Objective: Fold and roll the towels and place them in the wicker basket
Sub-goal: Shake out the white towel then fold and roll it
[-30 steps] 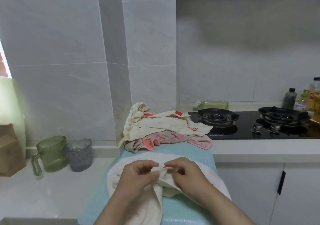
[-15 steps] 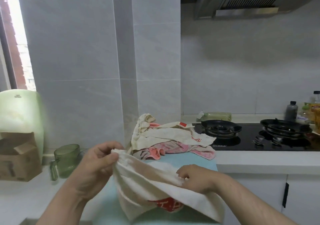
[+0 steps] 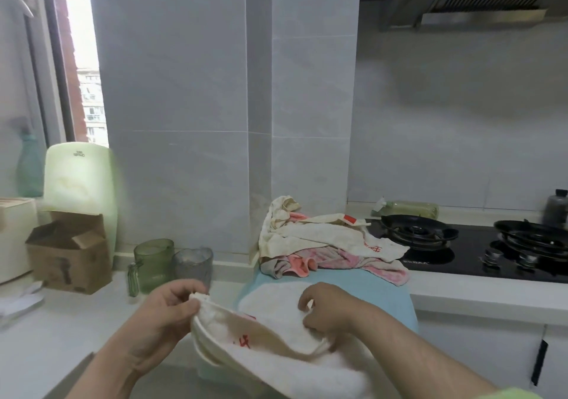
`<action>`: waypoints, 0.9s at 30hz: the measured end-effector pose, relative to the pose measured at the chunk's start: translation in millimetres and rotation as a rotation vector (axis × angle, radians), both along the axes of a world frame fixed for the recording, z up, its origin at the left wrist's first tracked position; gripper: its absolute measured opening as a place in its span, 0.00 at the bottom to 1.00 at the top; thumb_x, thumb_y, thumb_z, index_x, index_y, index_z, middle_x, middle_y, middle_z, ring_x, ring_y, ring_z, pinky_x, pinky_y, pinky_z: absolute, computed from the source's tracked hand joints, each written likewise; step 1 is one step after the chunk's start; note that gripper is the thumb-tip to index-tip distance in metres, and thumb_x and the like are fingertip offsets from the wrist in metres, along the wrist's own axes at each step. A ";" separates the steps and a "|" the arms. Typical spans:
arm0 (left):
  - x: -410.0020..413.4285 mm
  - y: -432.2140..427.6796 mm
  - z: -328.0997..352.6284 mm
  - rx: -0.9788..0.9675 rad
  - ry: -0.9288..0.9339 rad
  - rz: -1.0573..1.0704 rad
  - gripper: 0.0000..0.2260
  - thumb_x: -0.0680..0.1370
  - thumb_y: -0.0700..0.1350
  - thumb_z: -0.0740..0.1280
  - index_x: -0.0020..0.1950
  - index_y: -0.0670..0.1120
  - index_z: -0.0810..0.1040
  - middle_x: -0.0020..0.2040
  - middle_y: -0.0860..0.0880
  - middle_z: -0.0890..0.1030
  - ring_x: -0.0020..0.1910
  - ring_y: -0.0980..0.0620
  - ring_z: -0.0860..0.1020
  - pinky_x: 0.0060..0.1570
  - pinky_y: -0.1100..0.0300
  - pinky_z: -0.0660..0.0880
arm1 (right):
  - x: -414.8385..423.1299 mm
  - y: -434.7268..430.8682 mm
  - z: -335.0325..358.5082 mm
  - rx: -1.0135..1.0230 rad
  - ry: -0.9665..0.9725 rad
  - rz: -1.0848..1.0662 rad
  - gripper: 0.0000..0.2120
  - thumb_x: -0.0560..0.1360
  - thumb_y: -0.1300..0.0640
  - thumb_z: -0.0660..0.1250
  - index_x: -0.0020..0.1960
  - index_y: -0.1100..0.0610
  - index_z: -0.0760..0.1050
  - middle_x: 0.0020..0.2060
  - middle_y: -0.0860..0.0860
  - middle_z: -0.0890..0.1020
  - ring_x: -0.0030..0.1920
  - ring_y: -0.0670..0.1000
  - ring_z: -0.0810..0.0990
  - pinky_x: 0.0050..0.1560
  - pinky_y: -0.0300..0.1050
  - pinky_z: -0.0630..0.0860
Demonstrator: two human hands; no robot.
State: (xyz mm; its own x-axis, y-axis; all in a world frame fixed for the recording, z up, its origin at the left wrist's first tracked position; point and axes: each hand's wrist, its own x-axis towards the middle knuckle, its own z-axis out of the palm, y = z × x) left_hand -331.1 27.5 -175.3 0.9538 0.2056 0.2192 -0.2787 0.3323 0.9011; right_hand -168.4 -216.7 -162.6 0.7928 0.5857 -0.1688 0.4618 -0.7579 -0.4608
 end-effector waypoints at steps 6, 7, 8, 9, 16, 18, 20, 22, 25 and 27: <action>-7.9 8.5 3.5 0.084 -0.005 -0.045 0.25 0.50 0.43 0.86 0.40 0.36 0.81 0.33 0.39 0.78 0.29 0.47 0.77 0.33 0.62 0.77 | 3.7 8.3 22.7 -0.320 0.098 -0.004 0.20 0.75 0.38 0.62 0.42 0.55 0.75 0.37 0.50 0.75 0.32 0.52 0.72 0.34 0.42 0.70; -8.8 9.2 5.1 0.091 0.005 -0.044 0.25 0.50 0.43 0.86 0.41 0.36 0.81 0.34 0.39 0.78 0.29 0.47 0.77 0.34 0.61 0.78 | 6.5 8.0 22.4 -0.360 0.104 0.001 0.19 0.75 0.40 0.63 0.42 0.56 0.74 0.36 0.51 0.74 0.31 0.52 0.70 0.32 0.41 0.68; -9.6 9.8 6.6 0.097 0.010 -0.034 0.25 0.51 0.42 0.86 0.41 0.36 0.81 0.35 0.38 0.78 0.29 0.46 0.77 0.34 0.61 0.78 | 7.6 7.2 23.2 -0.371 0.123 0.015 0.16 0.76 0.43 0.65 0.44 0.57 0.74 0.35 0.52 0.72 0.29 0.52 0.68 0.30 0.41 0.67; -11.1 9.6 8.9 0.105 0.014 -0.025 0.25 0.51 0.42 0.86 0.41 0.35 0.81 0.35 0.37 0.78 0.30 0.46 0.78 0.35 0.60 0.79 | 7.5 5.9 24.5 -0.341 0.161 0.016 0.13 0.76 0.47 0.67 0.46 0.58 0.75 0.34 0.52 0.71 0.28 0.51 0.67 0.28 0.40 0.65; -18.7 14.3 24.6 0.202 -0.013 0.065 0.26 0.50 0.47 0.87 0.41 0.38 0.82 0.37 0.38 0.78 0.32 0.47 0.77 0.37 0.61 0.78 | 21.9 -40.2 57.6 -0.035 0.282 -0.064 0.11 0.74 0.61 0.69 0.52 0.68 0.78 0.34 0.52 0.68 0.28 0.48 0.61 0.27 0.40 0.58; -19.2 12.6 36.3 0.241 -0.008 0.133 0.27 0.49 0.49 0.86 0.41 0.39 0.82 0.36 0.41 0.78 0.32 0.48 0.77 0.36 0.61 0.78 | 24.0 -58.0 73.0 0.064 0.148 -0.146 0.04 0.73 0.65 0.63 0.41 0.61 0.76 0.33 0.54 0.67 0.27 0.49 0.60 0.26 0.38 0.57; -17.6 8.1 52.5 0.322 0.014 0.220 0.22 0.53 0.47 0.84 0.42 0.42 0.83 0.37 0.42 0.79 0.34 0.48 0.76 0.35 0.58 0.78 | 27.7 -74.9 87.6 0.227 0.036 -0.267 0.08 0.73 0.69 0.57 0.41 0.61 0.73 0.30 0.53 0.65 0.24 0.49 0.60 0.24 0.37 0.58; -11.7 -1.3 72.0 0.388 0.024 0.292 0.09 0.66 0.40 0.78 0.43 0.43 0.83 0.37 0.43 0.79 0.35 0.47 0.77 0.38 0.53 0.76 | 29.7 -89.9 103.0 0.413 -0.023 -0.383 0.08 0.73 0.70 0.55 0.42 0.62 0.71 0.31 0.54 0.65 0.24 0.49 0.61 0.22 0.36 0.58; 7.7 -16.8 97.7 0.471 0.043 0.441 0.05 0.76 0.33 0.67 0.47 0.41 0.81 0.40 0.43 0.81 0.39 0.46 0.78 0.45 0.51 0.77 | 32.8 -106.9 126.6 0.581 -0.084 -0.504 0.09 0.74 0.70 0.52 0.38 0.60 0.66 0.28 0.54 0.66 0.23 0.48 0.62 0.22 0.35 0.58; 20.8 -27.6 114.9 0.569 0.003 0.519 0.06 0.78 0.34 0.66 0.49 0.42 0.80 0.42 0.44 0.82 0.42 0.47 0.79 0.47 0.55 0.76 | 32.9 -116.5 142.0 0.610 -0.114 -0.560 0.11 0.72 0.70 0.54 0.34 0.61 0.66 0.24 0.54 0.67 0.21 0.48 0.63 0.23 0.35 0.58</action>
